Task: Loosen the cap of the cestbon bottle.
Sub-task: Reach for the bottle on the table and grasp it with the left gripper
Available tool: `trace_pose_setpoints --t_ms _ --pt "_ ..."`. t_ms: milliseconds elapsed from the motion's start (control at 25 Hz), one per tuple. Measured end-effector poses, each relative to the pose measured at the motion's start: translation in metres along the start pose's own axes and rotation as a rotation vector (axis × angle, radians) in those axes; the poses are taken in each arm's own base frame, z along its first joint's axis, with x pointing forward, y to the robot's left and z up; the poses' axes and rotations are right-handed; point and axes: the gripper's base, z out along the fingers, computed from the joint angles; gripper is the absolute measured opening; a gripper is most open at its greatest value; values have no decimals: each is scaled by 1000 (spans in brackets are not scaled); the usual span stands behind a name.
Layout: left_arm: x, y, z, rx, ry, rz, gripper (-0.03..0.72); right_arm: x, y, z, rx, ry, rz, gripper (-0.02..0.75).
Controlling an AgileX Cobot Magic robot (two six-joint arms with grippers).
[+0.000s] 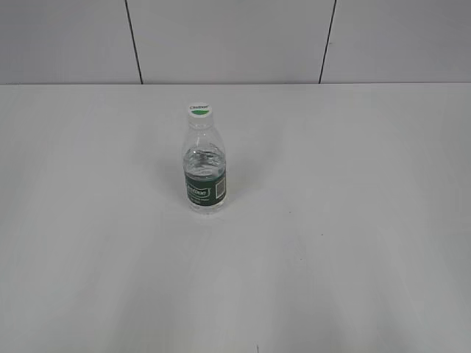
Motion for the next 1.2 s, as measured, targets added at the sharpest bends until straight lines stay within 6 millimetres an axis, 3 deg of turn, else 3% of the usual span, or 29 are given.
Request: trace_pose_setpoints --t_ms 600,920,1000,1200 --pt "-1 0 -1 0 -11 0 424 0 0 0 0 0 0 552" --pt "-30 3 -7 -36 -328 18 424 0 0 0 0 0 1 552" --pt "-36 3 -2 -37 -412 19 421 0 0 0 0 0 1 552" --pt "-41 1 30 -23 -466 13 414 0 0 0 0 0 1 552"
